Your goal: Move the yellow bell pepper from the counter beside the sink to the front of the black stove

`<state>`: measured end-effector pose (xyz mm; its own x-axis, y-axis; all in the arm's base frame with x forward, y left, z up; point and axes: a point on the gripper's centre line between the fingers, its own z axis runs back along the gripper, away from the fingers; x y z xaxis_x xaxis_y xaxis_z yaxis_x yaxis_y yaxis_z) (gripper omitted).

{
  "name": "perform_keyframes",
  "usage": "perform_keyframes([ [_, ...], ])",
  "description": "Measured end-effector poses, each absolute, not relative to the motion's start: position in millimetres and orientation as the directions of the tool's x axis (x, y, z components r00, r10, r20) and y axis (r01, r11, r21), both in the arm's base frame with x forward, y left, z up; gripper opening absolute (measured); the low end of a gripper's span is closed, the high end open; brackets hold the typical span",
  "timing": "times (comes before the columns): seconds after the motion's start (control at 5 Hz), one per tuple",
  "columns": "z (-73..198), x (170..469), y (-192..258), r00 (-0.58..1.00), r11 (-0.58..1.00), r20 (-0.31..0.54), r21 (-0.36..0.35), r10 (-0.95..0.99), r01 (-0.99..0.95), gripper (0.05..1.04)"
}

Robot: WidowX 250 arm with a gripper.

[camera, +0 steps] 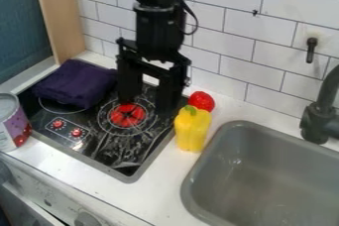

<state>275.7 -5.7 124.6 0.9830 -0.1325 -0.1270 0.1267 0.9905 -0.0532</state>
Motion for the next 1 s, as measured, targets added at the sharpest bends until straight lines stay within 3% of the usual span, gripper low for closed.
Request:
perform_keyframes([
  [0.4, 105, 299, -10, 0.977, 0.985, -0.135, -0.074, -0.163, 0.154, 1.001],
  [1.0, 90, 317, -24, 0.962, 0.975, -0.158, -0.045, -0.223, 0.219, 1.001],
])
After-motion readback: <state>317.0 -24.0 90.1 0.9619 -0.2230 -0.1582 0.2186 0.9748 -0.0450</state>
